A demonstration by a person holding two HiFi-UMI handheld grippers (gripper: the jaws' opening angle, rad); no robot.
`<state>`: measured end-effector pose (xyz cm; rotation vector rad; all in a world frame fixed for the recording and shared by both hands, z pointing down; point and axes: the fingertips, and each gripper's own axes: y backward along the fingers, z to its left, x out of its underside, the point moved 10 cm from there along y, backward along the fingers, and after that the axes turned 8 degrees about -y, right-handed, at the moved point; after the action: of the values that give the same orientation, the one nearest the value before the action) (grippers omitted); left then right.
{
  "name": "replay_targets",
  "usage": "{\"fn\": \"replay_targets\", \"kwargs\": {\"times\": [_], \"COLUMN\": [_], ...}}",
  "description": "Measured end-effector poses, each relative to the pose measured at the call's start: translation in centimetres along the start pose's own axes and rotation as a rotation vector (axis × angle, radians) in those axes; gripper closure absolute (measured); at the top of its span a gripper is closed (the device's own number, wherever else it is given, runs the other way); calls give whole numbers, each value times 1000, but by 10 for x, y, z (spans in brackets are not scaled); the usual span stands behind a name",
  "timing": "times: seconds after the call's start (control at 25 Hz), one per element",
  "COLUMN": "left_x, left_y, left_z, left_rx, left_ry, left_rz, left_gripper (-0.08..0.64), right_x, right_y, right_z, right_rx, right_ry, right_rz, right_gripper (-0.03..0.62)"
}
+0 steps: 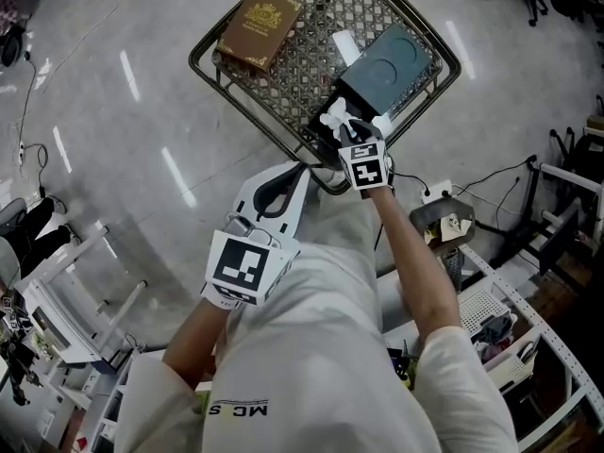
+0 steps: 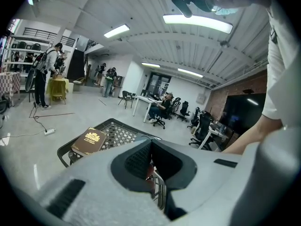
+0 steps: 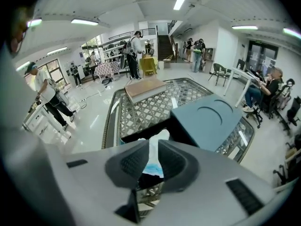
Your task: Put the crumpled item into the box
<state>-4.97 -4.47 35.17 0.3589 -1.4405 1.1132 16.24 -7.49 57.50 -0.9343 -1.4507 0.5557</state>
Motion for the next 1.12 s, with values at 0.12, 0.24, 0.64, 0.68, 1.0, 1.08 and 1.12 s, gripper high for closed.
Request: {"fn": "replay_targets", "kwargs": {"times": [0.12, 0.24, 0.64, 0.68, 1.0, 1.08, 1.12], "left_x": [-2, -4, -13, -14, -24, -26, -27], "left_y": [2, 4, 12, 13, 20, 24, 26], "left_z": [0, 1, -1, -1, -5, -5, -5], "left_rx": [5, 3, -5, -6, -7, -11, -14], "left_ry": [-4, -9, -24, -24, -44, -48, -49], "left_rz": [-10, -22, -74, -79, -119, -126, -129], "left_gripper": [540, 540, 540, 541, 541, 540, 540], "right_x": [-7, -21, -56, -60, -83, -87, -88], "right_y": [22, 48, 142, 152, 225, 243, 251], "right_z": [1, 6, 18, 20, 31, 34, 35], "right_rx": [7, 10, 24, 24, 19, 20, 19], "right_ry": [-40, -66, -183, -195, -227, -206, -189], "right_rz": [-48, -118, -375, -398, -582, -616, -630], "right_gripper": [531, 531, 532, 532, 532, 532, 532]}}
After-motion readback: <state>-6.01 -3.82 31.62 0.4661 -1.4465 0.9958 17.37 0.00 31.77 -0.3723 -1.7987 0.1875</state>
